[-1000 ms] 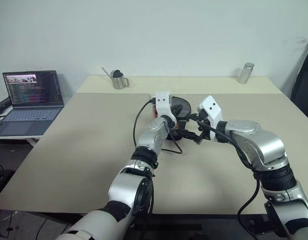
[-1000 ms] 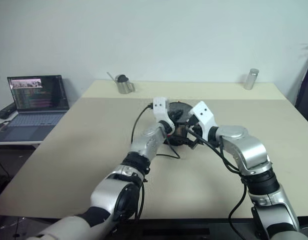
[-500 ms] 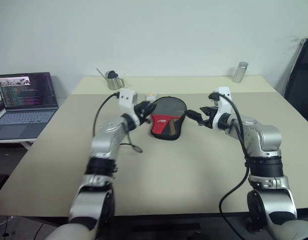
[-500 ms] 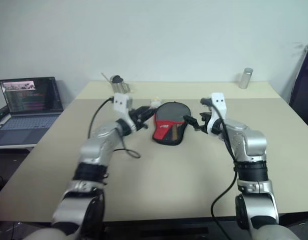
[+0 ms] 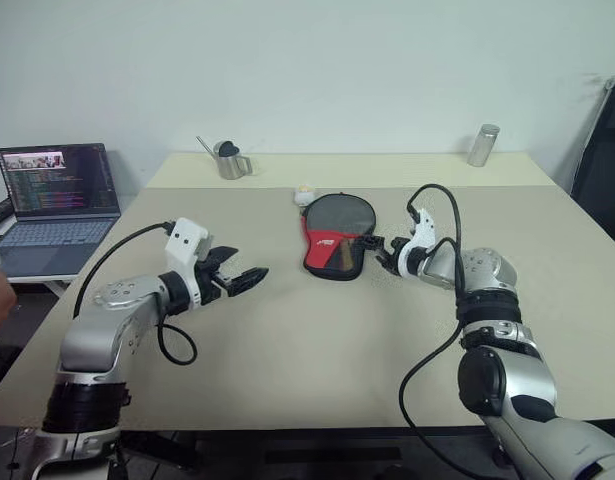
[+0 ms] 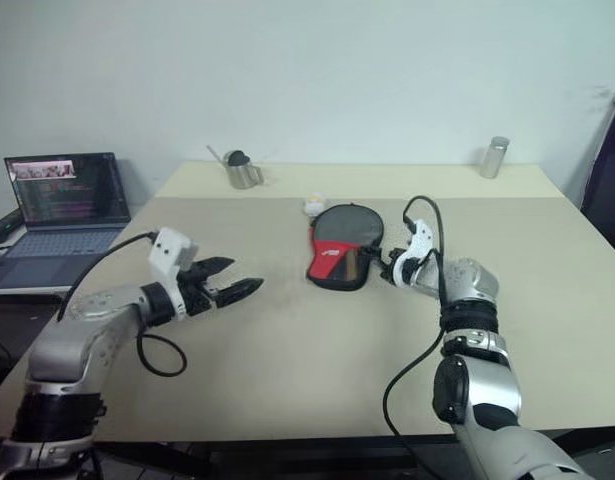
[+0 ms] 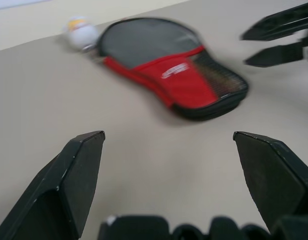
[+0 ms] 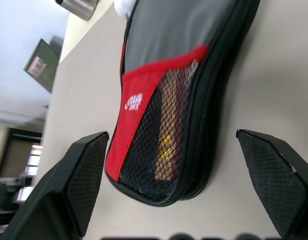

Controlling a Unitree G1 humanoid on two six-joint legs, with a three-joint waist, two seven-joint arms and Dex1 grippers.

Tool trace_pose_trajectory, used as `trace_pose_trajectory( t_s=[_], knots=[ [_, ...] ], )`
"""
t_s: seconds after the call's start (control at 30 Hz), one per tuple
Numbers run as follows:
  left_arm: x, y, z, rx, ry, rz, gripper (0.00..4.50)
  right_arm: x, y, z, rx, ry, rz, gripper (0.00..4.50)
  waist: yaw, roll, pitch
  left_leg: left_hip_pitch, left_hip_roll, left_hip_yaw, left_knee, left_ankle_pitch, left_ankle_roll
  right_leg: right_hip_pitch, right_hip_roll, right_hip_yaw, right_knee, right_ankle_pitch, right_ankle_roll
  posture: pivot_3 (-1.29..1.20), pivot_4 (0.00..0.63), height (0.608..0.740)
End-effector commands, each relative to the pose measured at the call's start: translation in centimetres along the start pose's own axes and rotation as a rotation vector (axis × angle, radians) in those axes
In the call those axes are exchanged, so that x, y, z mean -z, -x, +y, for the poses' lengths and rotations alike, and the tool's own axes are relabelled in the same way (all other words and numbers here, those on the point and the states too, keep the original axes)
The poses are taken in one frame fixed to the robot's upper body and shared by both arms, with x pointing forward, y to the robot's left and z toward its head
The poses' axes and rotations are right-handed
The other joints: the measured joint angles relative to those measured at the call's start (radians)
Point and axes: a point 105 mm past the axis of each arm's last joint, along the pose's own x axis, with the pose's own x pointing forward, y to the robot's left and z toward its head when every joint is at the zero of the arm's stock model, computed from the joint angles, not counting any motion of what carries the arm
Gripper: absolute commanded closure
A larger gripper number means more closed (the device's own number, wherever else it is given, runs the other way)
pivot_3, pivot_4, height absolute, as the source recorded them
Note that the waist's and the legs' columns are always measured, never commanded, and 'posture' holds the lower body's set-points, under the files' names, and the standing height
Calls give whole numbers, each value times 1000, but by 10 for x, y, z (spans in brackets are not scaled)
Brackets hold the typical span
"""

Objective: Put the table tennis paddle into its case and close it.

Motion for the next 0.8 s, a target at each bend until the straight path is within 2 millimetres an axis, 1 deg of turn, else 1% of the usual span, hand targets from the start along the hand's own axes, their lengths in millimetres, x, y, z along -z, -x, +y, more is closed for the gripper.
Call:
trace_pose_trajectory(
  t_s=[0.03, 0.1, 0.17, 0.23, 0.33, 0.47, 0.57, 0.67, 0.8],
  knots=[
    [-14, 9, -14, 18, -73, -40, 19, -4, -7, 5, -49, -56, -33, 0, -2, 0, 0, 0, 0, 0, 0, 0, 0, 0, 0, 1, 0, 0, 0, 0, 150, 740],
    [-11, 11, -17, 4, -78, -30, 19, 3, -12, -2, -21, -68, -18, 0, -4, 0, 0, 0, 0, 1, -1, 0, 0, 0, 0, 1, 0, 0, 0, 0, 150, 740],
    [-9, 14, -18, -8, -80, -22, 19, 9, -17, -2, -19, -78, -4, 0, -6, 0, 0, 1, 0, 1, 0, 0, 0, 0, 0, 1, 0, 0, 0, 0, 150, 740],
    [-7, 18, -18, -27, -79, -18, 19, 14, -22, 2, -38, -88, 8, 0, -8, 0, 0, 4, 1, 1, -1, 0, 0, 3, 0, 1, 0, 0, -1, 0, 150, 740],
    [-7, 21, -18, -47, -77, -17, 19, 21, -31, 15, -78, -104, 13, 0, -18, 0, 0, 9, 1, 2, -2, 0, 0, 6, 1, 2, 0, 1, -1, 0, 150, 740],
    [-8, 25, -18, -61, -79, -20, 19, 33, -43, 34, -118, -106, 29, 0, -31, 0, 0, 10, 3, 3, -3, 0, 0, 6, 2, 2, 1, 2, -3, 0, 150, 740],
    [-9, 28, -17, -72, -78, -23, 19, 35, -46, 46, -155, -108, 33, 0, -33, 1, 0, 10, 3, 3, -4, 0, 0, 5, 2, 3, 1, 2, -3, 0, 150, 740],
    [-9, 29, -17, -77, -80, -22, 19, 35, -48, 49, -159, -107, 32, 0, -30, 1, 0, 9, 3, 3, -4, 0, 0, 5, 2, 2, 0, 2, -3, 0, 150, 740],
    [-9, 29, -18, -80, -82, -21, 19, 36, -50, 47, -146, -98, 24, 0, -26, 1, 0, 9, 3, 3, -4, 0, 0, 5, 2, 2, -1, 2, -3, 0, 150, 740]
  ],
)
